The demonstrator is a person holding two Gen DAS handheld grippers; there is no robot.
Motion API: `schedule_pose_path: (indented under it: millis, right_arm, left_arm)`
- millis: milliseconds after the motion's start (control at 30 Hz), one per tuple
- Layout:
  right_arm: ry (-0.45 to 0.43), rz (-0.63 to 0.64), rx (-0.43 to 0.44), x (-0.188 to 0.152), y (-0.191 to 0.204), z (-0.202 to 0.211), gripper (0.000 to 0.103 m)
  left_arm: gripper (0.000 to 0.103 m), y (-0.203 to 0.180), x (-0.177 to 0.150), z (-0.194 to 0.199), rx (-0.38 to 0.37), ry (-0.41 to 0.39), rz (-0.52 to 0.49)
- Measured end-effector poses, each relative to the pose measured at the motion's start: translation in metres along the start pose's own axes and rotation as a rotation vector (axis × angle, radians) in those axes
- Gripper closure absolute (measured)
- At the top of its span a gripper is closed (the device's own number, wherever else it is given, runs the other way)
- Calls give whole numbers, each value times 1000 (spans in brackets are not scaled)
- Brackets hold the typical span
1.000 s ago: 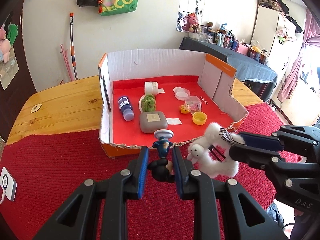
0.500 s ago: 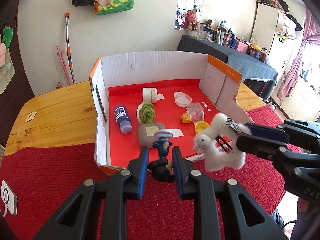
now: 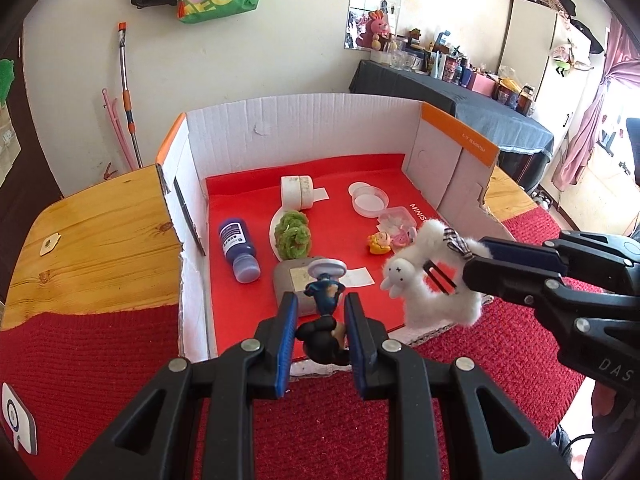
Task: Organize objects
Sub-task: 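Carry the blue figure into the box with the left gripper while the right gripper carries the white plush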
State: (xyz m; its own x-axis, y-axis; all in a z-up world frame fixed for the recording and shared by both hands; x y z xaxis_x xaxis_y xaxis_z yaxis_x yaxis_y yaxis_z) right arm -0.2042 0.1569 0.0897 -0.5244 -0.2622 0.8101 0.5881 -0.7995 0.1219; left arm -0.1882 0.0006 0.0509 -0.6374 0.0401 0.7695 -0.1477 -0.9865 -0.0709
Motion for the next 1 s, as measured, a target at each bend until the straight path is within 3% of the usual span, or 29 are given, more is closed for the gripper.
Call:
schedule_pose_path:
  millis: [367,1000]
  right_arm:
    - [65,-30,10,-6,-11,-29,87]
    - [147,-87,43,-16,-24,-63,87]
  left_arm:
    - [78,1,-6,-23,-70,94,-13]
    - [78,-1,-5,-47,-91,163,-95]
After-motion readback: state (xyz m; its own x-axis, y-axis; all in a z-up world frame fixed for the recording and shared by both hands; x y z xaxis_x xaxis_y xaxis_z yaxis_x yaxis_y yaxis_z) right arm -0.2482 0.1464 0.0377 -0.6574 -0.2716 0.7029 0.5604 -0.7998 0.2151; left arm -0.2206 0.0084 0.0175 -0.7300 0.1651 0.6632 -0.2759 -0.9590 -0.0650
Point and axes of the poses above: each gripper's, at about its wrist camera, not at the fingertips, and z roughly against the way its jaws point, y to its left, x to its top, the point moved 2 cm from there along -z, roughly the way its jaws point, and after that the axes turned 9 degrees about -y, right-handed, at the moved point
